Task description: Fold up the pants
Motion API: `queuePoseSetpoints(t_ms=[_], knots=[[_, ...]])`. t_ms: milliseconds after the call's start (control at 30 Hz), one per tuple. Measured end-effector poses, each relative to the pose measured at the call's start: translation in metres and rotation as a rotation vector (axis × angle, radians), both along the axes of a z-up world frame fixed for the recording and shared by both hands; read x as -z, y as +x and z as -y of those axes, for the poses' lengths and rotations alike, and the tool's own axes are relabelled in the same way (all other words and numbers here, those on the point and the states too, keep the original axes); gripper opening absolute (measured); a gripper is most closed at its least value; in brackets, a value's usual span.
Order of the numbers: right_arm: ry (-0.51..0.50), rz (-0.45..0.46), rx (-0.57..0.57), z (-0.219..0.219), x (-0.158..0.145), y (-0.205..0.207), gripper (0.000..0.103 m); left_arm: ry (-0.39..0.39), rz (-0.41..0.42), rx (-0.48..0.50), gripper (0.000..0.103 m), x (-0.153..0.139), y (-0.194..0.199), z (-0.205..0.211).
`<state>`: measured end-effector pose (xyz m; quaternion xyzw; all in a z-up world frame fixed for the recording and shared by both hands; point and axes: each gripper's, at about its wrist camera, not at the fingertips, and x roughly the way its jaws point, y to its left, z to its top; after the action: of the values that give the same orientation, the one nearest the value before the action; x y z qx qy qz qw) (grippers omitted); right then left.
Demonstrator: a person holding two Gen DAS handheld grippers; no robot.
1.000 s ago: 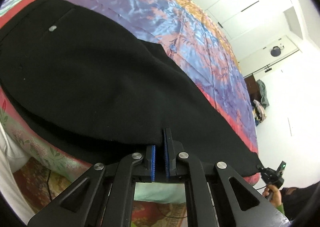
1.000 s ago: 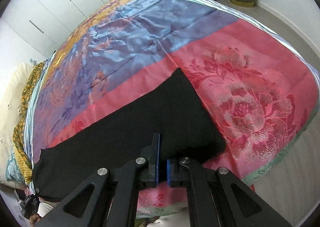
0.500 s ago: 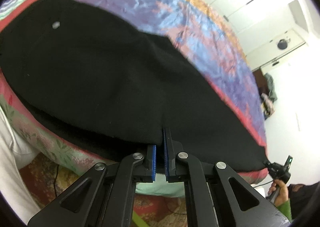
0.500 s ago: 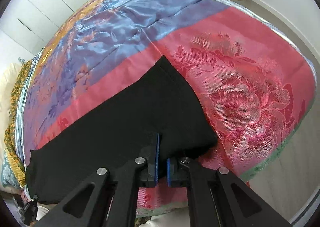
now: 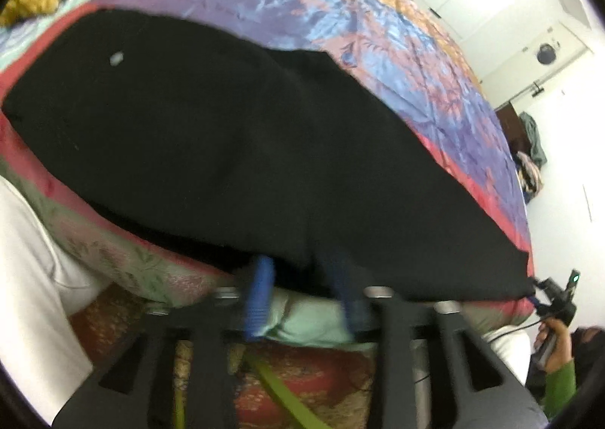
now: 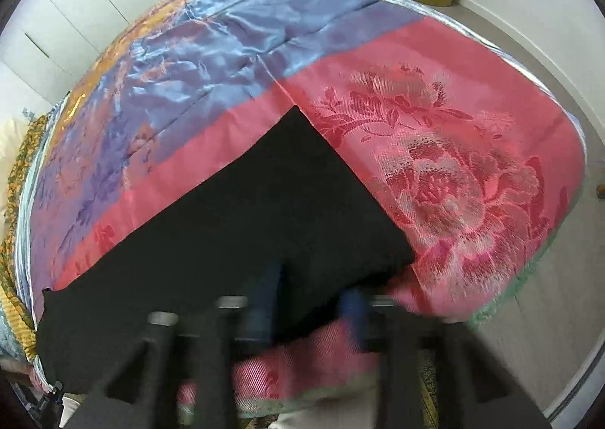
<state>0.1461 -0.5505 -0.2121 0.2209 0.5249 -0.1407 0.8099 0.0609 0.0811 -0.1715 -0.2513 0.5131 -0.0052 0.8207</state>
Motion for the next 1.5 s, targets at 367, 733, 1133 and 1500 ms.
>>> queuePoseSetpoints(t_ms=[367,733,1133,1500], knots=[[-0.259,0.173,0.036,-0.04,-0.076,-0.051,0.089,0.228,0.258,-0.014,0.09,-0.066,0.0,0.0],[-0.124,0.157,-0.28,-0.174,-0.015,0.021,0.09,0.261,0.021,-0.024,0.079,0.034,0.055,-0.027],[-0.028,0.083,-0.268,-0.182,0.049,0.016,0.103,0.337,0.015,0.018,0.087,0.032,0.053,-0.013],[0.072,0.183,-0.188,-0.167,0.045,0.008,0.103,0.289,0.243,-0.026,0.087,-0.008,0.037,-0.014]])
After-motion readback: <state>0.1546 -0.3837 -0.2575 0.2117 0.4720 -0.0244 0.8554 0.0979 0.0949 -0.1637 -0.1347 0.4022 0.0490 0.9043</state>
